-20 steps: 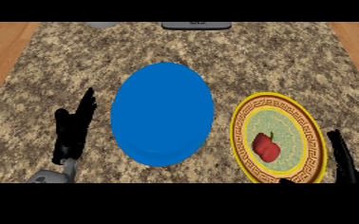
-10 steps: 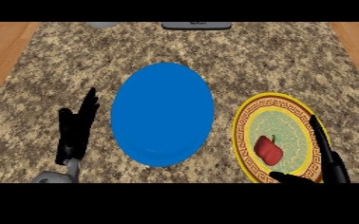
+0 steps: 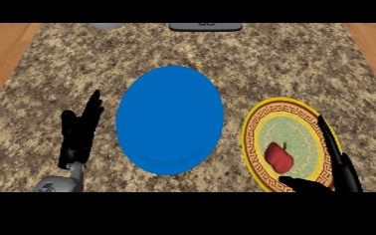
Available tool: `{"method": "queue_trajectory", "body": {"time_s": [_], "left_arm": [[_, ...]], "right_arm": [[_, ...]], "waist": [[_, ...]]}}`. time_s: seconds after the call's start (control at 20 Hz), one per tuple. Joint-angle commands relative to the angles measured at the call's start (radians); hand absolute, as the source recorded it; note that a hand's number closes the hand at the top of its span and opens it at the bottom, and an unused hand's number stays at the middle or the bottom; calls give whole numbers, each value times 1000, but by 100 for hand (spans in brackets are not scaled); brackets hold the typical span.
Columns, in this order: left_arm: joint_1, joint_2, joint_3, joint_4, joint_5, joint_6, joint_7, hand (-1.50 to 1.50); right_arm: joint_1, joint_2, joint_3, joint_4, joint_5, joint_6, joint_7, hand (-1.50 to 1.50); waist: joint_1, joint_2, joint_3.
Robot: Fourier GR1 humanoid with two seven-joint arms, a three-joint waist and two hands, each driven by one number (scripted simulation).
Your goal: Pick the bell pepper from the plate and place it in the plate
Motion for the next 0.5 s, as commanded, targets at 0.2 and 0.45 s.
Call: {"method": "queue_trajectory", "body": {"time_s": [0.2, 0.45], "left_arm": [[22, -21, 17, -72, -35, -40, 54, 0], [15, -38, 60, -54, -67, -49, 47, 0]], "right_arm": [[-100, 16, -44, 204, 9, 10, -116, -150], [-122, 64, -2, 179, 73, -21, -24, -150]], "waist": [[3, 1, 2], [2, 1, 1]]}}
